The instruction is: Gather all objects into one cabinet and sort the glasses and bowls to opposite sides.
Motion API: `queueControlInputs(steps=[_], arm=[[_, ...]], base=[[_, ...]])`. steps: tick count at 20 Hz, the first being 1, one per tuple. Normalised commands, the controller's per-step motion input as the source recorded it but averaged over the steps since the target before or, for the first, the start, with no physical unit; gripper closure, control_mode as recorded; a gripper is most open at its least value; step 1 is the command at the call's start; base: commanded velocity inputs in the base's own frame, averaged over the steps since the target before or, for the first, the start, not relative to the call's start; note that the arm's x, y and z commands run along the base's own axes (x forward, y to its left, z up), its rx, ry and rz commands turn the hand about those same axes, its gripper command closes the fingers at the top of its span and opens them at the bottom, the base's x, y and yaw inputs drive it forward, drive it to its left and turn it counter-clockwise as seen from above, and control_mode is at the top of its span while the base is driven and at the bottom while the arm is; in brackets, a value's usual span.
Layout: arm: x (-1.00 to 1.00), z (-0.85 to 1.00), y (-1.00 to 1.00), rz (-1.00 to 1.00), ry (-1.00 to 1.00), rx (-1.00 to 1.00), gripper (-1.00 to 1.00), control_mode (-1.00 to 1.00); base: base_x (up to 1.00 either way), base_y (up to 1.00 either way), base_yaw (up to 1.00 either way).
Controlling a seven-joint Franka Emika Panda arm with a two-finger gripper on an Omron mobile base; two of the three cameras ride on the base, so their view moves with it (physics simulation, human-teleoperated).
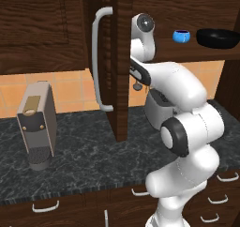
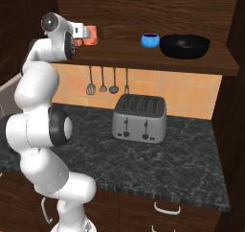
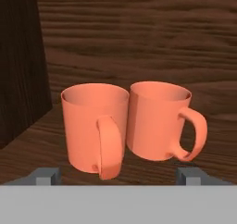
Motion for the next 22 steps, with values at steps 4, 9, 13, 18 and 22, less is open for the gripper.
queueControlInputs(steps=[4,9,13,18,22], arm=[[-0.86,0.06,-0.31,-0.09,-0.02,0.0,-1.0,-1.0],[-0.7,0.15,-0.49,-0.13,-0.02,0.0,-1.0,-1.0],[-0.68,0.07,-0.65,-0.08,-0.01,0.0,-1.0,-1.0],[-0.69,0.05,-0.73,-0.02,-0.01,0.01,-1.0,-1.0],[-0.27,0.03,-0.7,-0.04,0.0,0.0,-1.0,-1.0]], base=[[0.0,0.0,0.0],[0.0,0.0,0.0],[0.0,0.0,0.0],[0.0,0.0,0.0],[0.0,0.0,0.0]])
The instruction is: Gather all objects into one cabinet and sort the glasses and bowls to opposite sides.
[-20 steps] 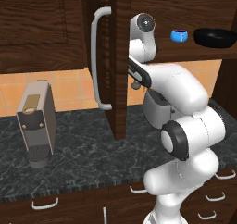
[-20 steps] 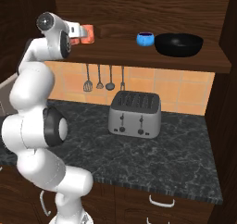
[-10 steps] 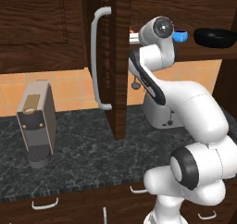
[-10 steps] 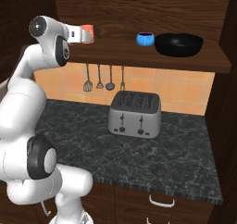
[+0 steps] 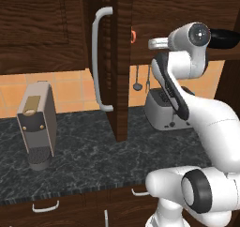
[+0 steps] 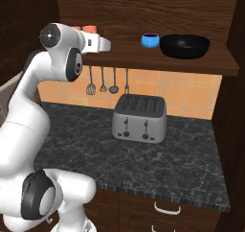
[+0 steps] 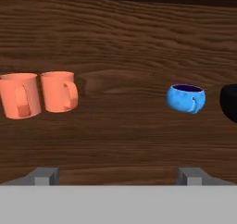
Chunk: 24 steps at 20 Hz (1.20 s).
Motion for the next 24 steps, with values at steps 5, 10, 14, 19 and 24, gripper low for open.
queueControlInputs(steps=[5,10,14,19,24], arm=[[0.09,0.0,-0.74,-0.07,0.0,0.0,-1.0,-1.0],[0.02,0.0,-0.8,-0.05,0.0,0.0,-1.0,-1.0],[0.0,0.0,-0.67,-0.02,0.0,0.0,-1.0,-1.0],[0.1,0.0,-0.24,0.0,0.0,0.0,-1.0,-1.0],[0.38,0.0,-0.12,0.0,0.0,0.0,-1.0,-1.0]], base=[[0.0,0.0,0.0],[0.0,0.0,0.0],[0.0,0.0,0.0],[0.0,0.0,0.0],[0.0,0.0,0.0]])
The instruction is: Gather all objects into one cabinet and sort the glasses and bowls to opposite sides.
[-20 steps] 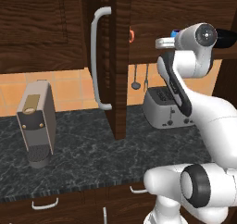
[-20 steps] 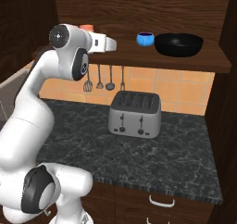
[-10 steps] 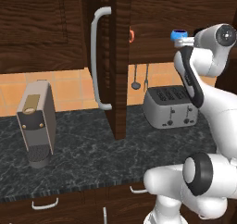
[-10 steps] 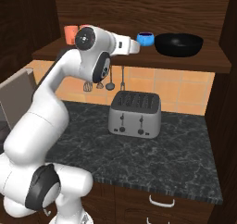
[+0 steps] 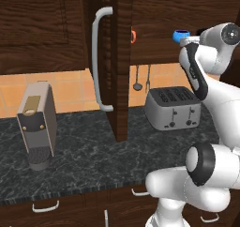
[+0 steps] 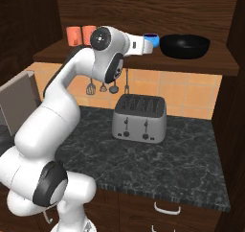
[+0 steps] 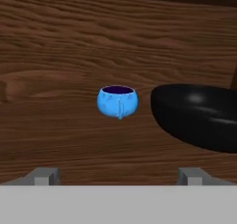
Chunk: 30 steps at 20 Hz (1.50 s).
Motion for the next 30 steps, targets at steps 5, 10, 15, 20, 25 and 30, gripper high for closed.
queueControlInputs(steps=[5,10,15,20,25,30], arm=[[0.46,-0.04,-0.05,0.0,0.0,0.0,-1.0,-1.0],[0.43,-0.08,-0.06,0.0,0.0,0.0,-1.0,-1.0],[0.33,-0.03,-0.07,0.0,0.0,0.0,-1.0,-1.0],[0.35,0.0,-0.07,0.0,0.0,0.0,-1.0,-1.0],[0.35,-0.01,-0.04,0.0,0.0,0.0,-1.0,-1.0],[0.35,-0.01,-0.06,0.0,0.0,0.0,-1.0,-1.0]], base=[[0.0,0.0,0.0],[0.0,0.0,0.0],[0.0,0.0,0.0],[0.0,0.0,0.0],[0.0,0.0,0.0],[0.0,0.0,0.0]])
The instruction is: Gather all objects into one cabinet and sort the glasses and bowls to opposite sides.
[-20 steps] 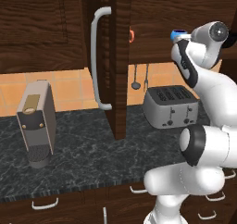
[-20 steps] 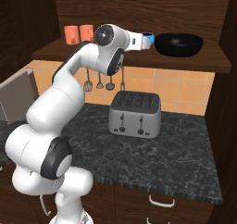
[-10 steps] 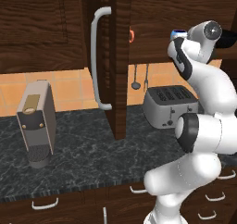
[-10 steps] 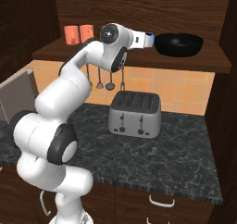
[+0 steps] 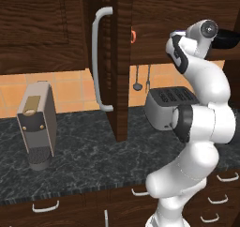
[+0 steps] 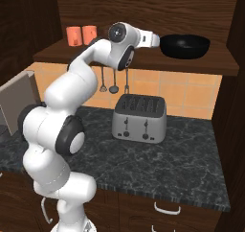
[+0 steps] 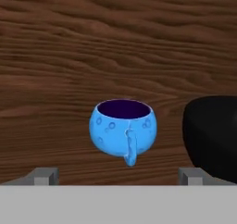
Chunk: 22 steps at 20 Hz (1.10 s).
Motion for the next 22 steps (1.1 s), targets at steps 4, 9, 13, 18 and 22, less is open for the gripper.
queueControlInputs(steps=[4,9,13,18,22], arm=[[0.32,0.0,-0.07,0.0,0.0,0.01,-1.0,-1.0],[0.25,0.0,0.0,0.0,0.07,0.01,-1.0,-1.0],[0.1,-0.06,0.0,0.0,0.08,0.0,-1.0,-1.0],[0.09,-0.03,-0.01,0.0,0.02,0.0,-1.0,-1.0],[0.16,-0.09,-0.01,0.0,0.0,0.0,-1.0,-1.0]], base=[[0.0,0.0,0.0],[0.0,0.0,0.0],[0.0,0.0,0.0],[0.0,0.0,0.0],[0.0,0.0,0.0]])
